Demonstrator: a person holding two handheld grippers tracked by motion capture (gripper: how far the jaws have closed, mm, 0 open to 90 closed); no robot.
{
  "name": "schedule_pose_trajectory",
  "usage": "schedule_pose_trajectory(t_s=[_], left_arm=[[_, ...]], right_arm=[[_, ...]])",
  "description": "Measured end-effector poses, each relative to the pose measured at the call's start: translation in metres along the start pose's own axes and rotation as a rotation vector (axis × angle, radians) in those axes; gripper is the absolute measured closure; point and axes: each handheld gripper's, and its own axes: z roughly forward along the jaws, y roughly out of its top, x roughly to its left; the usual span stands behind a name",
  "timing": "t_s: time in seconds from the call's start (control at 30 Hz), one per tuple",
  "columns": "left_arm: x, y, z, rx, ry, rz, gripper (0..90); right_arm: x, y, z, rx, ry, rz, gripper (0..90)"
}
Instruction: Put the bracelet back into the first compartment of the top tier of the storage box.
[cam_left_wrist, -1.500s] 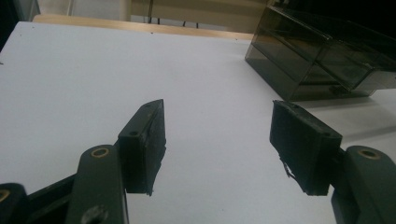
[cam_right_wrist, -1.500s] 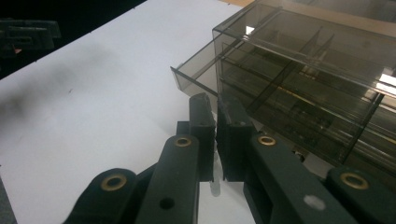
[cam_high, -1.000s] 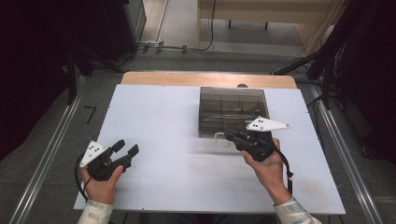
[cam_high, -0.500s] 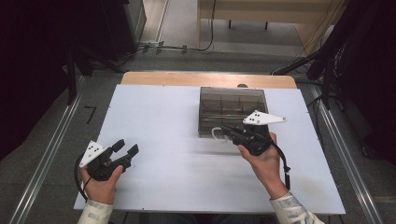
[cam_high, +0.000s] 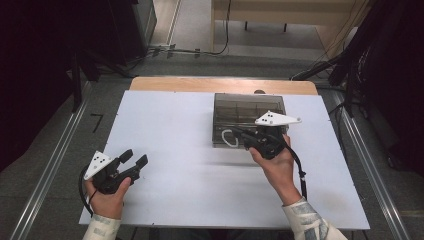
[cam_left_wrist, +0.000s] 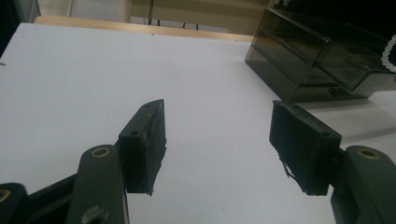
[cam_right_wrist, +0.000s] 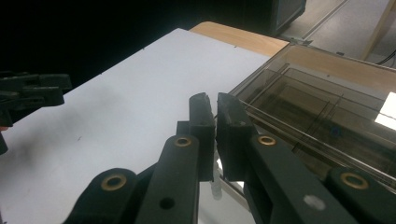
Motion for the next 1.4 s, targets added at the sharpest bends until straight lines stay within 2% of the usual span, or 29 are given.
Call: schedule_pose_trajectory(t_s=[0.47,0.7,1.13,1.4], left_arm=[[0.000,0.000,0.000,0.000,-0.001,0.000,36.8],[0.000,0.000,0.000,-0.003,-0.001,-0.003,36.8],[0.001,0.000,0.000,0.000,-0.003,-0.002,36.8],[0.001,0.000,0.000,0.005,-0.004,-0.002,36.8]], right_arm=[[-0.006,0.009,0.017,0.012,-0.026,0.007,83.2],[-0.009,0.008,0.027,0.029,-0.031,0.015,83.2],[-0.017,0.004,0.041,0.070,-0.055,0.026,83.2],[-0.021,0.000,0.049,0.122,-0.084,0.015,83.1]])
